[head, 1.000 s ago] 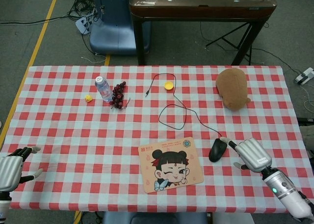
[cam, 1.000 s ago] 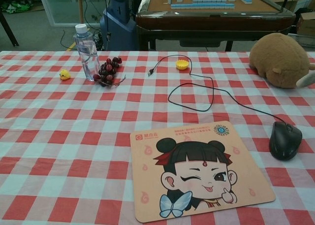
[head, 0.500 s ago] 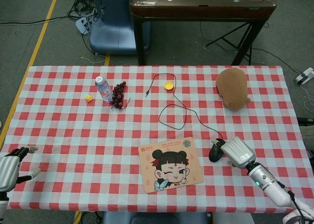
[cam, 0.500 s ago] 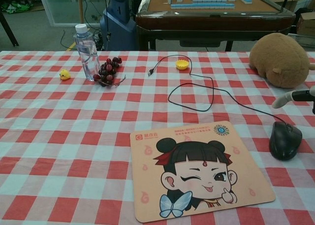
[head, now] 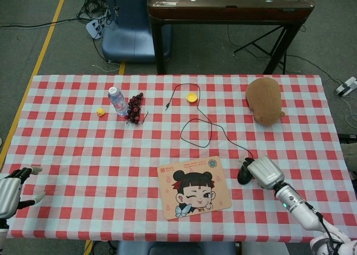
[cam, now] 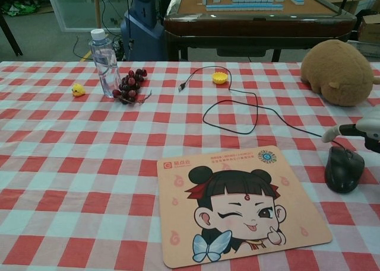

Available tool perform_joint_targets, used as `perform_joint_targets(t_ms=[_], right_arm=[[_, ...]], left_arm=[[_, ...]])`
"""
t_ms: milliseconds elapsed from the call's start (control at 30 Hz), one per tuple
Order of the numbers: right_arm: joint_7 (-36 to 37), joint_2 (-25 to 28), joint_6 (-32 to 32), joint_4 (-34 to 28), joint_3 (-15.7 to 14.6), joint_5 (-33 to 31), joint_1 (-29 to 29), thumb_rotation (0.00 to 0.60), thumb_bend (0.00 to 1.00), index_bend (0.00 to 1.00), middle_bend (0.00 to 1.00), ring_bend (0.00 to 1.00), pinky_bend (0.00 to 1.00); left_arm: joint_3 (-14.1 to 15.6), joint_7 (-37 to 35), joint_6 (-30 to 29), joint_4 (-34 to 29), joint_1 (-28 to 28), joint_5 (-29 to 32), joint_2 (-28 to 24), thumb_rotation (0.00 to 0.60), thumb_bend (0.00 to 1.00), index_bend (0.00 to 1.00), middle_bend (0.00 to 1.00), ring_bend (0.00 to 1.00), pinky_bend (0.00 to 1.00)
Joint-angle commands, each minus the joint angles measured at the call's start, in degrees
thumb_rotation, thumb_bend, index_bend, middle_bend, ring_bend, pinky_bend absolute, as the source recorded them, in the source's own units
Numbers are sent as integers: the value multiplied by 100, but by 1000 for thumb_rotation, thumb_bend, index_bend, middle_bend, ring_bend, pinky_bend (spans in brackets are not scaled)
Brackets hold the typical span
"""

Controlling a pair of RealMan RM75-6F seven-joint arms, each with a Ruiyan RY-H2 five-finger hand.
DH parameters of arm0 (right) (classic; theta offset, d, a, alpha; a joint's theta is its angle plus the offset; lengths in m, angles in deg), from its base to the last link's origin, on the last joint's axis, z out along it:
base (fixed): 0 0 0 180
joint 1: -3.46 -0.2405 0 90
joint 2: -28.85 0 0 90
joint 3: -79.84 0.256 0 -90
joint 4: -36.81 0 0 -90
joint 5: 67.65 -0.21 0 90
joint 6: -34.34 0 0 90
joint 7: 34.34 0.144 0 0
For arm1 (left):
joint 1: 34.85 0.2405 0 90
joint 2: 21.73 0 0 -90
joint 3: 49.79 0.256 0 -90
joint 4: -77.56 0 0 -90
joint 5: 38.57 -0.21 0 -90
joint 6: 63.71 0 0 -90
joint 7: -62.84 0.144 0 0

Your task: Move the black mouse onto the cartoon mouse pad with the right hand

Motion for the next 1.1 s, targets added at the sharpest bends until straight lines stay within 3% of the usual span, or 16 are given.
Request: perform_joint_targets(t_ms=[33, 700, 1100], right_arm=[[-64, -77, -18, 65, -10, -47, -44, 600, 0, 188, 877, 819, 870], [-391, -519, -88, 381, -53, -422, -264, 600, 0, 281, 887, 830, 876], [-552, -580, -85, 382, -64, -655, -349, 600, 0, 477, 894, 836, 877]], left_arm=[[3, -18, 7, -2, 0, -1, -7, 600, 116, 419, 407, 404, 598], [16, -150, 47, -24, 8, 4, -72, 600, 115, 421, 407, 404, 598], [15, -157, 71, -20, 7, 23, -75, 600, 115, 422, 407, 404, 598]])
